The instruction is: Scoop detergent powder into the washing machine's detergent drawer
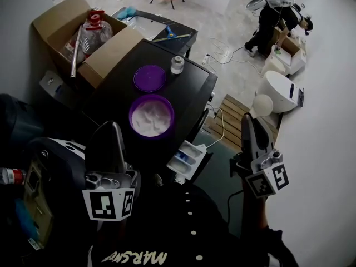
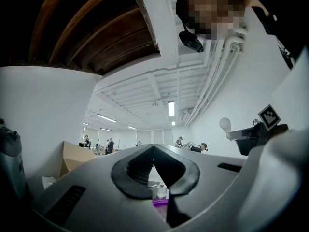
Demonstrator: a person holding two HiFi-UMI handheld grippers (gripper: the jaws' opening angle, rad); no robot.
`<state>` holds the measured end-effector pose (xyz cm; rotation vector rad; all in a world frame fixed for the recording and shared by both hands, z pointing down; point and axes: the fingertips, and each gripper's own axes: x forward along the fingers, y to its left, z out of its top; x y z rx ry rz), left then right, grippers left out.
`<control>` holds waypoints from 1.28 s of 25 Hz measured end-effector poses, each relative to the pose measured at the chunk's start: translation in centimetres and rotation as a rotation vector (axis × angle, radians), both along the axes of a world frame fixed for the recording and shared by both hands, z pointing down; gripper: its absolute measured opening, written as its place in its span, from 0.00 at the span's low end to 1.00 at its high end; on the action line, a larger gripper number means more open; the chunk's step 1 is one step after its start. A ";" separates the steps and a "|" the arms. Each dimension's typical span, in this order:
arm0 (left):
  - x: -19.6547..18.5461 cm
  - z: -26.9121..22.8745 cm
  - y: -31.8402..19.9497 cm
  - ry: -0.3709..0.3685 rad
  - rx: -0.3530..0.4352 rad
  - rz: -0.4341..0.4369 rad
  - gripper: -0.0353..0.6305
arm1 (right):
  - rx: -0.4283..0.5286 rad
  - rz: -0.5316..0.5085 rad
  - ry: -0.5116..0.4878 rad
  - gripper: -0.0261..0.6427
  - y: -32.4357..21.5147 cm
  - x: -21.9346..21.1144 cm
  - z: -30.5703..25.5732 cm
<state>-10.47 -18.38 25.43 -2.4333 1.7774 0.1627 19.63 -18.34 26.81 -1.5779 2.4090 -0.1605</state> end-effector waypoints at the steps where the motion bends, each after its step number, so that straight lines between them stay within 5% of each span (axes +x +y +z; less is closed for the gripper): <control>1: 0.0 0.0 0.1 -0.001 -0.001 0.000 0.07 | -0.001 0.000 0.004 0.09 0.0 0.0 0.1; 32: -1.0 0.7 -1.0 0.007 -0.019 -0.010 0.07 | -0.004 -0.053 0.100 0.09 -1.8 -3.3 1.6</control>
